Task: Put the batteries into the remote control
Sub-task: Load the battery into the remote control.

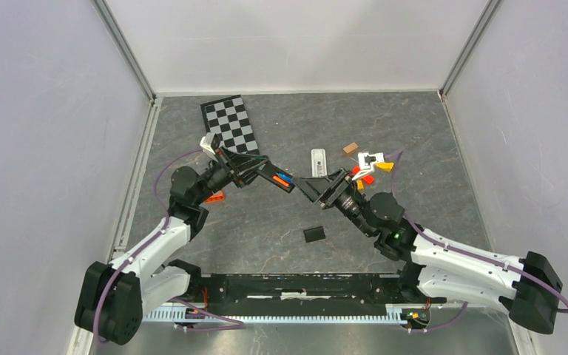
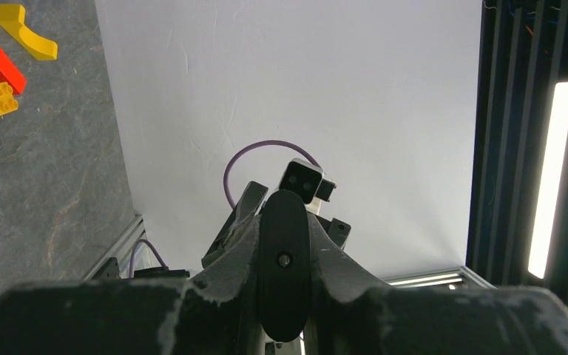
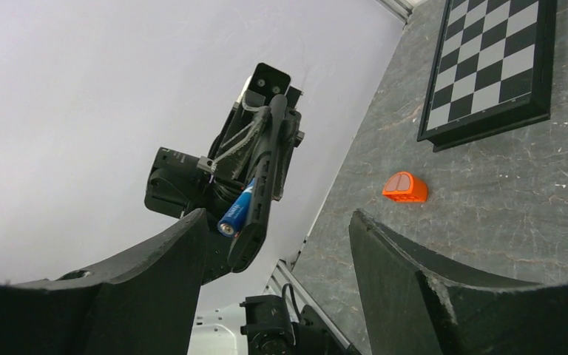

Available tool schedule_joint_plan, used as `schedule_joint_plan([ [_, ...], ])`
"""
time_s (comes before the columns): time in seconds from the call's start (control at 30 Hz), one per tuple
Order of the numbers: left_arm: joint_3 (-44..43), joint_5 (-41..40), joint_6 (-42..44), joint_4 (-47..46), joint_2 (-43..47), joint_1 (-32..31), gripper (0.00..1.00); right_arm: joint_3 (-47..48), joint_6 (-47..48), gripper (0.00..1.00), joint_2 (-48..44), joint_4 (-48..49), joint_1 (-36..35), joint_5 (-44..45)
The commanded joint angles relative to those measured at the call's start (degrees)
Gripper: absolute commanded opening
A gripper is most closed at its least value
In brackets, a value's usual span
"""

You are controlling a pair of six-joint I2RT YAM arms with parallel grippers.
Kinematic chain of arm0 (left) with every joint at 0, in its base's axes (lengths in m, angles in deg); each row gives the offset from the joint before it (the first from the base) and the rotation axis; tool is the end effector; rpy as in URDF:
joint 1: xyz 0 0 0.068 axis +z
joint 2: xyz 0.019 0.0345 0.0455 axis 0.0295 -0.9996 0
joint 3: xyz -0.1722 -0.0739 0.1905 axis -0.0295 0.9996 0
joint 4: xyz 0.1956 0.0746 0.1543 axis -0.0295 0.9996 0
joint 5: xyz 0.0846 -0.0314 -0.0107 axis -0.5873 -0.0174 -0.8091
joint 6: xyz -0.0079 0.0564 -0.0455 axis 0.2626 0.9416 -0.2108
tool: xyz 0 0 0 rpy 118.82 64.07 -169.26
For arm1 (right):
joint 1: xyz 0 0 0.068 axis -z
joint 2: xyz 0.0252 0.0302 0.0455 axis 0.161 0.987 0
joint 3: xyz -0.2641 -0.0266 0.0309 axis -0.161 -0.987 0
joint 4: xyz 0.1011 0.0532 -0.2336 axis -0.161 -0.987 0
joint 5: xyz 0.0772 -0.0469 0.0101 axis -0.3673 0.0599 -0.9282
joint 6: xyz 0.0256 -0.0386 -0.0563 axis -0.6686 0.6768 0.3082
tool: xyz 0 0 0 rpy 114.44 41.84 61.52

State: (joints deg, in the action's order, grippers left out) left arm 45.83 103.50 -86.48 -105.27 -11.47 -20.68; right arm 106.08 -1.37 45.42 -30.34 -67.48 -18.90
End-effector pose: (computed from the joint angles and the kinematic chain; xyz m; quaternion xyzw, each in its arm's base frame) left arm 0.2205 -0.1121 0.2776 -0.2020 0.6112 -0.7294 0.2315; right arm 0.1406 0.1968 0.3024 0.1073 0.6461 0.5980 0.4620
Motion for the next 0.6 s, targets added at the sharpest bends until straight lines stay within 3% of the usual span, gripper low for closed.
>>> schedule_joint_plan([
  [0.0,0.03,-0.43,-1.81,-2.84,1.80,0.31,0.02,2.30,0.60,0.73,0.76,2.63,0.63,-0.76],
  [0.57,-3.76,1.85,2.67,2.39,5.77,0.19,0.02,3.31,0.99,0.63,4.86,0.11,1.28,-3.70],
])
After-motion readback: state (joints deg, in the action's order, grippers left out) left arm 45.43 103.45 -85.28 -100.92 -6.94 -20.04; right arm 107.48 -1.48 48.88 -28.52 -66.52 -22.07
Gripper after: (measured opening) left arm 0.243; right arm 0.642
